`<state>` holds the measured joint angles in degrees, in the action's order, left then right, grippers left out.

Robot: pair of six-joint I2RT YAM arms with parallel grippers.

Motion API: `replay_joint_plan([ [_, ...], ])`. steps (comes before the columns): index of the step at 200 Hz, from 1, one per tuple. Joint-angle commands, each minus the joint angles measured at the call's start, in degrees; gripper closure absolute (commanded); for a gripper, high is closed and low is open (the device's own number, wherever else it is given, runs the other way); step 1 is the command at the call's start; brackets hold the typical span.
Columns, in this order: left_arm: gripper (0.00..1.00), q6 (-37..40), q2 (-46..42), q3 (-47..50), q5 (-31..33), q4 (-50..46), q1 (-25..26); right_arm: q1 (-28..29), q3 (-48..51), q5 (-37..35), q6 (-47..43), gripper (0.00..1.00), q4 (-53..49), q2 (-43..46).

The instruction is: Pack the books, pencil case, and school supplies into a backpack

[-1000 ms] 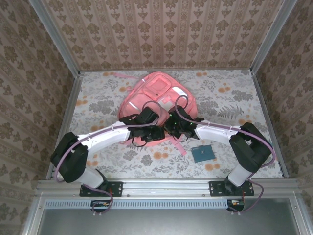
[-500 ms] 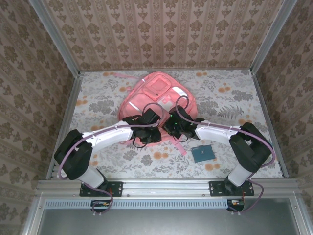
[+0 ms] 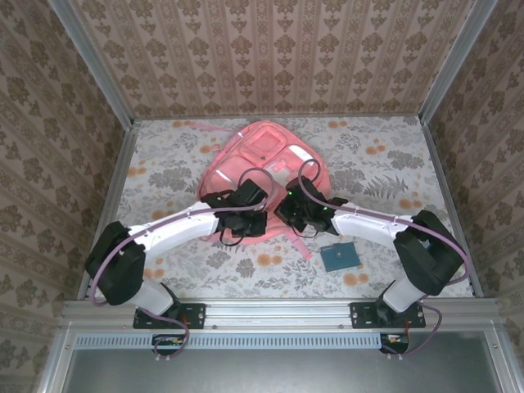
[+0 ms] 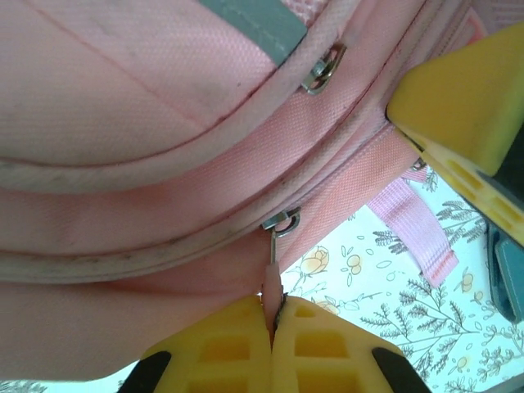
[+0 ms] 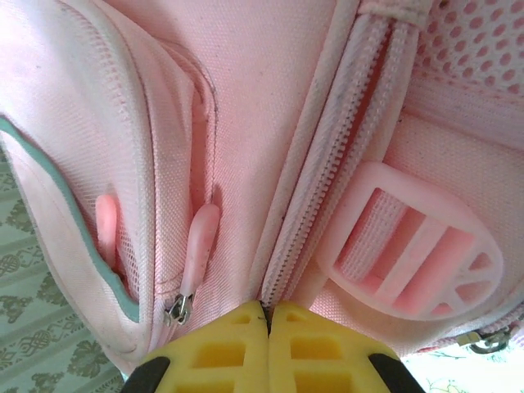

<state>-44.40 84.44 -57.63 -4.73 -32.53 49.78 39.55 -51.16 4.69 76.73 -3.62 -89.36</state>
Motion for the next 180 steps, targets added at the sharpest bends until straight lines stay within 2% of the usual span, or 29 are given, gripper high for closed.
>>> replay_joint_plan([
  [1, 1.0, 4.85, -3.96, -0.41, 5.82, -5.92, -2.06, -1.99, 1.8, -5.92, -0.7, 0.96, -5.85, 3.1],
  [64, 1.0, 10.59, -8.72, 2.18, 3.73, -5.61, -5.95, -3.95, 2.36, -6.08, -2.62, 0.94, -6.76, 5.25],
  [77, 1.0, 11.98, -9.44, 2.82, 1.74, -3.89, -6.19, -3.97, 1.65, -4.59, -3.65, 0.85, -6.35, 5.56],
  [96, 1.0, 13.8, -10.4, 3.22, -0.96, -1.45, -6.05, -3.65, 1.59, -0.58, -3.36, 0.59, -3.66, 6.33],
  [108, 1.0, 15.04, -11.02, 3.25, -1.8, -0.49, -5.85, -3.11, 1.33, 0.61, -2.17, 0.5, -3.05, 7.24],
  [151, 1.0, 17.54, -11.86, 3.36, -3.57, 2.67, -4.06, -0.89, -0.55, -1.24, -0.26, 0.5, -4.02, 9.29],
  [180, 1.0, 17.5, -11.2, 3.58, -4.24, 4.4, -3.05, -0.14, -3.49, 0.15, 0.28, 0.57, -4.95, 7.14],
])
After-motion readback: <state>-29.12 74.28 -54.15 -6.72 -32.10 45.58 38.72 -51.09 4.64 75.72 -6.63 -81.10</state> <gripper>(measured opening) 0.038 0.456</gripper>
